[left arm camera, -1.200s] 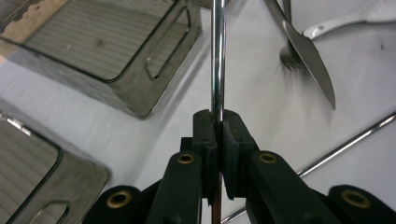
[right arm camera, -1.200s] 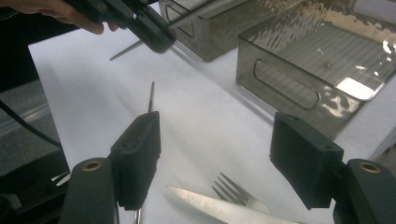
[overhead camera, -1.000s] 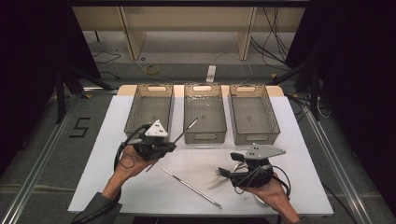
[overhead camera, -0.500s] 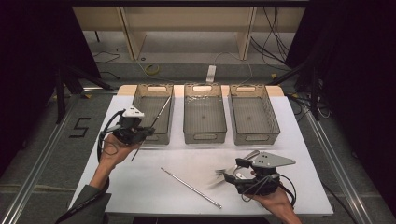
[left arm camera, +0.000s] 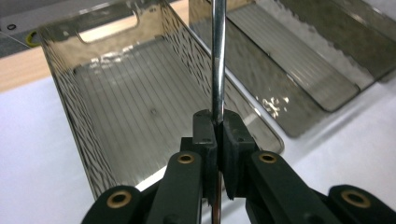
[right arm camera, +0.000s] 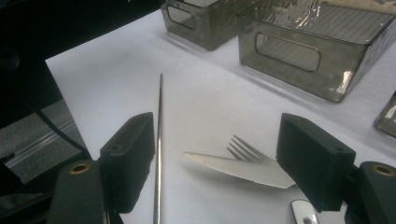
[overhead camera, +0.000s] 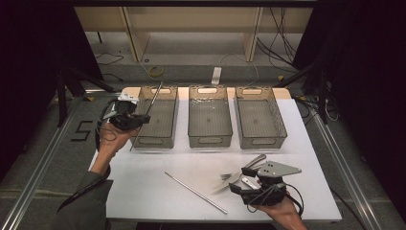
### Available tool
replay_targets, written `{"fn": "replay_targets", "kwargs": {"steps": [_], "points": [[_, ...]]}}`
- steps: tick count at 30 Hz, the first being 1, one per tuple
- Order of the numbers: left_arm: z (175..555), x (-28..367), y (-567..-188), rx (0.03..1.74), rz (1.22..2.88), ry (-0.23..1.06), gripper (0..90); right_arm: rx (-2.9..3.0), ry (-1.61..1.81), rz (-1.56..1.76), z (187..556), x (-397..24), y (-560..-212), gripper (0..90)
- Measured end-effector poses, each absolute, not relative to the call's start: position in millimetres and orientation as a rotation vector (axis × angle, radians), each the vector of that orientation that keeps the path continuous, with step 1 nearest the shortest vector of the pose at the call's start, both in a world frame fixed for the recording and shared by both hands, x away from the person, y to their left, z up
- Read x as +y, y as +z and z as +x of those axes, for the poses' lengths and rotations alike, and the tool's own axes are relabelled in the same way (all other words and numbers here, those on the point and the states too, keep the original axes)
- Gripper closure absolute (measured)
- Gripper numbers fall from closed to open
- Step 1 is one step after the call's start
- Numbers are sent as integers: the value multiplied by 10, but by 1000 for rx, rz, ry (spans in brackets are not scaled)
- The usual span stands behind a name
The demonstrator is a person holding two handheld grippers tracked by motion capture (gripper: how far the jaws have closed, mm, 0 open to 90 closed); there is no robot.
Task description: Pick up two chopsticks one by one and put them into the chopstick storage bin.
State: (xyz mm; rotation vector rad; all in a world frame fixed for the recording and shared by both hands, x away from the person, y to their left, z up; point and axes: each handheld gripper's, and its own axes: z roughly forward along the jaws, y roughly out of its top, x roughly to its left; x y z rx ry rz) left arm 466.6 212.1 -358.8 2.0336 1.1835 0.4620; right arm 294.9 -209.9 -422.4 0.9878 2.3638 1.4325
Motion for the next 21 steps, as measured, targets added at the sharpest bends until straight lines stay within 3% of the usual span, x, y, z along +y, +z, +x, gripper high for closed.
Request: {"fn": "replay_targets", "kwargs": {"steps": [21], "points": [[5266, 2151, -3602, 1280, 1992, 518, 850, 2384, 1448, 961, 2896, -2041, -4232, 269]]}}
